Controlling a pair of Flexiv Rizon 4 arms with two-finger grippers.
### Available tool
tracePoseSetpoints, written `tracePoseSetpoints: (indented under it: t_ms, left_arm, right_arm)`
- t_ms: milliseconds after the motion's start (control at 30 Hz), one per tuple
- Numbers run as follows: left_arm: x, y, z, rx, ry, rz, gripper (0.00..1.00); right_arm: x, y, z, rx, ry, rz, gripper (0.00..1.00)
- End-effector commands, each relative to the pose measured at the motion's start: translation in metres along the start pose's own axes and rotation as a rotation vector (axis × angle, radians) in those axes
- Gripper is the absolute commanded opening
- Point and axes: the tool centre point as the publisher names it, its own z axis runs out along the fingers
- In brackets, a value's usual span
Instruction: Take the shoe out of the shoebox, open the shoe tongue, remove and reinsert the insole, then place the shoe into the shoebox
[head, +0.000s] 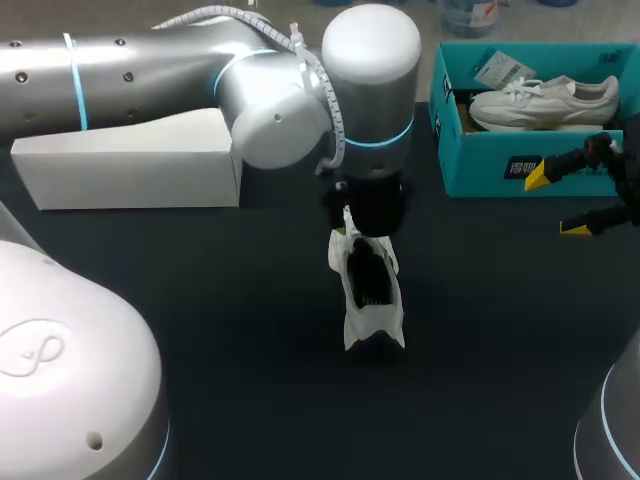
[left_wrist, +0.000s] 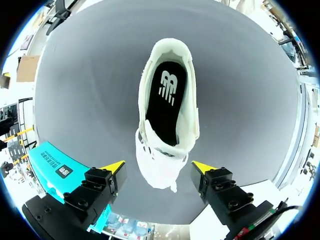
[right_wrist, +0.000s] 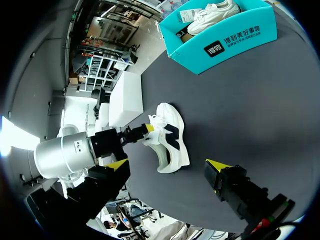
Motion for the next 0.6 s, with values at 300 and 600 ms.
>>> tracePoseSetpoints:
  t_ms: [300,600]
  left_arm:
    - [0.015,0.015,-0.017,0.022,0.007,0.014,0.00]
    - [0.016,0.007,-0.002,0.065,0.024,0.028,0.00]
  right_arm:
    - [0.000,-0.001,0.000,-0.001,-0.004,0.001,1.00]
    - [0.000,-0.001,0.000,-0.001,-0.004,0.001,1.00]
